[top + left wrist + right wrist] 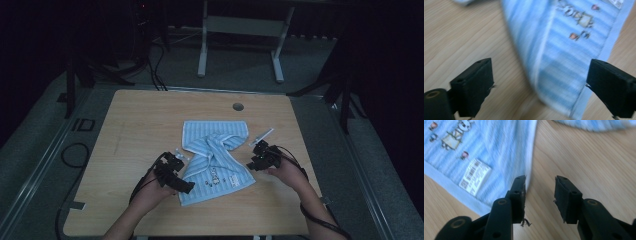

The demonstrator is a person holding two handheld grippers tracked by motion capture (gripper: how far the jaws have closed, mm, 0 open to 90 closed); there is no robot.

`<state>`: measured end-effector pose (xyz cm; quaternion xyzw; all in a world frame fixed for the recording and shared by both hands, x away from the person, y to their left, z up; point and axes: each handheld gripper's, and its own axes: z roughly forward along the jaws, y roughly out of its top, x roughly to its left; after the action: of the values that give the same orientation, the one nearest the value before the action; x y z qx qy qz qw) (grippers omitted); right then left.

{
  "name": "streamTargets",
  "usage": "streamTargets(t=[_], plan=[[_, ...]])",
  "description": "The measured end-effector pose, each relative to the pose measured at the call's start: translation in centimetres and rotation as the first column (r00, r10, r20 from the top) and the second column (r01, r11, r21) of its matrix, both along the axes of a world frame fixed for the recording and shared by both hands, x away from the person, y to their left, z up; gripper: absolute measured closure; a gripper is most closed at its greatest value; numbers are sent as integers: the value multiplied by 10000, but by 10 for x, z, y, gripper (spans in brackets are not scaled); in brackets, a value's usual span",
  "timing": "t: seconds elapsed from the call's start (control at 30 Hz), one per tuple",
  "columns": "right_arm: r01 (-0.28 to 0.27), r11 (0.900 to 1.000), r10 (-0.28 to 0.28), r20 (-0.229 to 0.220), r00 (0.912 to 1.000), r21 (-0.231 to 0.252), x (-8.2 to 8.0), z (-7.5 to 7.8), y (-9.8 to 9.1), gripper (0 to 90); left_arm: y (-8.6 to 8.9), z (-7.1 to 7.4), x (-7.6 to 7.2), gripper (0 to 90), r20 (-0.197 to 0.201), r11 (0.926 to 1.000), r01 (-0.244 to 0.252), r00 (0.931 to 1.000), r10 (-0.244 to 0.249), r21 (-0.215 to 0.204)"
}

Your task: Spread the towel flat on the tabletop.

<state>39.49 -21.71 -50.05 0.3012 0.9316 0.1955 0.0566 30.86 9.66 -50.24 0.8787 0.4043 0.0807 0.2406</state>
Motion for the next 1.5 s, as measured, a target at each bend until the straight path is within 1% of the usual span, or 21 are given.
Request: streamTargets(t=[0.07, 0.17, 0.23, 0.33, 0.37, 0.47, 0.63, 0.7, 0.77, 0.83, 0.87, 1.0, 1.07, 1.13, 1.17, 1.23, 1.27, 1.3, 1.33, 1.37, 1.5], plan=[[-153, 9998, 153, -22, 9999, -115, 4, 1, 9, 619, -9, 0, 4, 131, 127, 9996, 107, 9999, -110, 254], [-348, 9993, 348, -16, 9994, -134, 10, 3, 21, 625, -18, 2, 11, 153, 200, 9993, 264, 9994, -270, 271], [-444, 9989, 445, 33, 9990, -168, 13, 5, 30, 625, -24, 3, 16, 228, 287, 9985, 445, 9986, -454, 319], [-661, 9978, 661, 0, 9978, -85, 20, 7, 41, 632, -32, 3, 23, 248, 310, 9980, 503, 9982, -515, 371], [-687, 9976, 687, -31, 9976, 1, 22, 8, 45, 633, -34, 2, 26, 293, 284, 9976, 538, 9981, -550, 429], [-764, 9970, 764, -49, 9971, -81, 28, 10, 55, 636, -42, -2, 34, 309, 155, 9973, 511, 9985, -520, 519], [-667, 9976, 671, -240, 9975, 176, 38, 10, 70, 650, -53, -11, 44, 337, 155, 9973, 430, 9989, -440, 602], [-542, 9985, 543, -278, 9981, 43, 42, 8, 76, 650, -56, -14, 47, 361, 175, 9961, 471, 9987, -485, 745], [-529, 9986, 527, -429, 9977, -37, 45, 6, 82, 650, -59, -17, 49, 364, 160, 9968, 436, 9989, -447, 668], [-545, 9983, 531, -612, 9967, -225, 49, 2, 88, 650, -62, -19, 50, 394, 344, 9929, 435, 9983, -475, 1108], [-588, 9975, 564, -587, 9967, -392, 50, 0, 91, 650, -62, -20, 52, 398, 353, 9925, 396, 9984, -439, 1158], [-591, 9938, 531, -646, 9965, -944, 55, -5, 101, 667, -61, -21, 58, 423, 251, 9967, 167, 9995, -188, 799], [-687, 9917, 614, -699, 9957, -1085, 56, -6, 106, 672, -63, -23, 60, 422, 258, 9955, 237, 9993, -262, 922], [-817, 9891, 739, -674, 9950, -1222, 57, -6, 112, 714, -62, -23, 62, 428, 201, 9965, 191, 9996, -208, 810], [-860, 9881, 779, -674, 9947, -1278, 57, -5, 114, 796, -62, -22, 62, 482, 224, 9971, 187, 9995, -204, 736], [-844, 9864, 771, -566, 9954, -1413, 56, -3, 117, 881, -60, -20, 62, 590, 191, 9989, 226, 9995, -234, 419], [-869, 9859, 802, -519, 9954, -1429, 55, -1, 118, 886, -60, -19, 62, 691, 208, 9990, 263, 9994, -271, 355], [-953, 9850, 893, -472, 9949, -1439, 54, 1, 118, 889, -59, -18, 62, 727, 261, 9984, 347, 9990, -359, 444], [-1034, 9836, 978, -448, 9942, -1479, 53, 3, 118, 892, -58, -18, 61, 823, 276, 9985, 360, 9989, -371, 406], [-1091, 9825, 1046, -374, 9938, -1509, 52, 5, 118, 895, -58, -17, 61, 872, 271, 9988, 349, 9990, -358, 354], [-1038, 9851, 1031, -117, 9946, -1371, 51, 15, 113, 899, -56, -11, 57, 886, 601, 9983, 344, 9975, -371, 463]])
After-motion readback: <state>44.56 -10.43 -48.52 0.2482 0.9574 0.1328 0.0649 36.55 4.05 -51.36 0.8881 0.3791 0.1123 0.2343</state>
